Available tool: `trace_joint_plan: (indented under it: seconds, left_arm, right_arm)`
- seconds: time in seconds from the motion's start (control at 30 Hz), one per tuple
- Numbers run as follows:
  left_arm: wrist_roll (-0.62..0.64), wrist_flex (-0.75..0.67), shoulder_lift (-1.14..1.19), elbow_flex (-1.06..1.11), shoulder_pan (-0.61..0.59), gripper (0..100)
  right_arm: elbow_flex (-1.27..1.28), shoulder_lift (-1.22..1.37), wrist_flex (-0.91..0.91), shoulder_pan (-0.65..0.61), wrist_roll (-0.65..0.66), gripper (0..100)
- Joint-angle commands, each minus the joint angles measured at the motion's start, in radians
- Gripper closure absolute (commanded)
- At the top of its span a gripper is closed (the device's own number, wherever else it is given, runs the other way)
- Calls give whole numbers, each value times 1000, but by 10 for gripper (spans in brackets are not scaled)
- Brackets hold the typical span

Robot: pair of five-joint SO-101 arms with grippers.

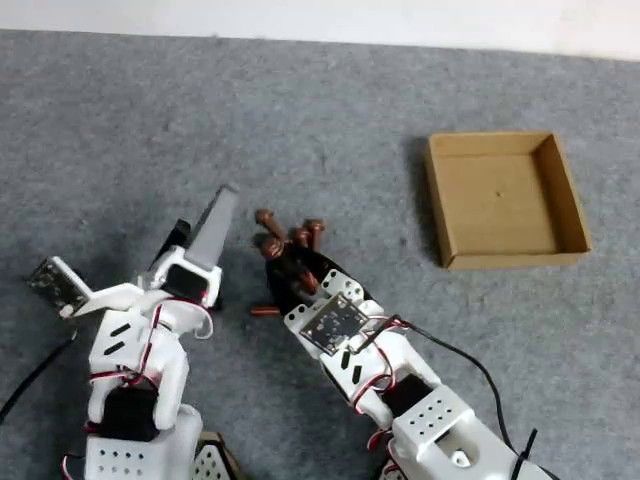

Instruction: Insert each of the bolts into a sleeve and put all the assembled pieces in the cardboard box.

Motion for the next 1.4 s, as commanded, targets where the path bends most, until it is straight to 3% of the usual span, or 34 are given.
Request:
trace_joint_plan:
  seconds: [0.0, 0.17, 0.27, 0.43, 0.63, 0.73, 1.0, 1.07, 1.2, 1.37]
  left_arm:
    - [-20, -3, -8, -47, -19, 768]
    - [-132, -103, -8, 19, -27, 1000]
    - [-190, -207, -8, 85, -64, 960]
    - [-269, -259, -8, 122, -85, 995]
    - [-281, -258, -7, 142, -84, 993]
    - [-284, -261, -7, 157, -76, 993]
    - [-287, -259, -7, 173, -35, 993]
    - [-287, -259, -7, 173, -33, 993]
    - [-287, -259, -7, 173, -33, 992]
    - [-287, -261, -7, 173, -31, 990]
  right_arm:
    - [62, -19, -22, 22, 8, 995]
    - [61, -19, -22, 147, 8, 995]
    - [61, -19, -21, 216, 6, 995]
    - [33, -13, -12, 291, -29, 995]
    - [-280, 28, 369, 544, -315, 995]
    - [-460, 168, 430, 662, -348, 995]
    - [-957, 842, 437, 789, -368, 995]
    - [-1052, 961, 437, 811, -427, 995]
    - [-1175, 1099, 437, 846, -525, 995]
    - [-1184, 1147, 437, 885, -542, 991]
